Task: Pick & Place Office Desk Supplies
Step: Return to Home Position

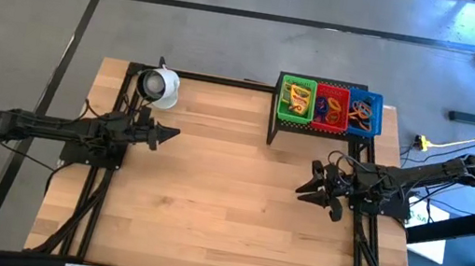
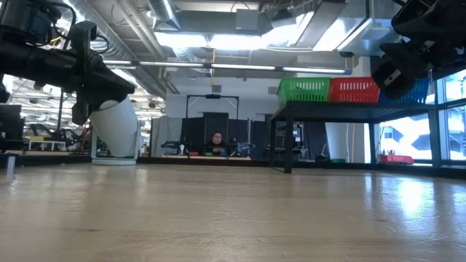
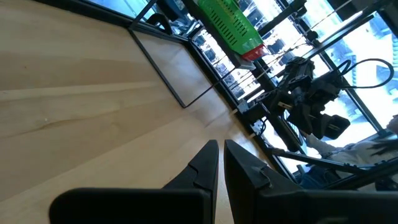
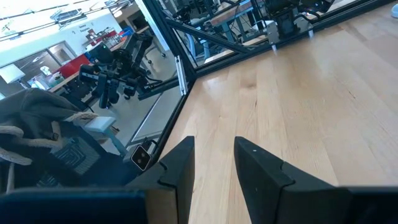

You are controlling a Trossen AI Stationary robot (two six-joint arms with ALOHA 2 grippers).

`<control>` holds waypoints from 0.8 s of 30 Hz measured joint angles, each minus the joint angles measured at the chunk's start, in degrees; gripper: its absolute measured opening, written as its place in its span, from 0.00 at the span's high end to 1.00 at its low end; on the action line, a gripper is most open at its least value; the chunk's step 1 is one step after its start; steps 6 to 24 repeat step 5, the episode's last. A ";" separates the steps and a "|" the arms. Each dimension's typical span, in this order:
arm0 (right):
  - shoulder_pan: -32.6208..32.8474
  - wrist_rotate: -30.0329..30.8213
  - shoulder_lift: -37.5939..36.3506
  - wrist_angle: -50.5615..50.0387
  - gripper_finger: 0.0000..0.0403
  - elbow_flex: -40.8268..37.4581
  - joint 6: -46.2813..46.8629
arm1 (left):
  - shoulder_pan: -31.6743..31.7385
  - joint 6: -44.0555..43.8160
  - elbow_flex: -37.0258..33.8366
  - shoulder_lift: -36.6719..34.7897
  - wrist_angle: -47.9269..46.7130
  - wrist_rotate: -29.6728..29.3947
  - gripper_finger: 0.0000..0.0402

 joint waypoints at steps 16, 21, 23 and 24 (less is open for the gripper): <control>0.00 0.00 0.00 0.00 0.72 0.00 0.00 | 0.01 0.00 0.00 0.00 0.00 0.00 0.96; 0.00 0.00 0.00 0.00 0.72 0.00 0.00 | 0.01 0.00 0.00 0.00 0.00 0.00 0.96; 0.00 0.00 0.00 0.00 0.72 0.00 0.00 | 0.01 0.00 0.00 0.00 0.00 0.00 0.96; 0.00 0.00 0.00 0.00 0.72 0.00 0.00 | 0.01 0.00 0.00 0.00 0.00 0.00 0.96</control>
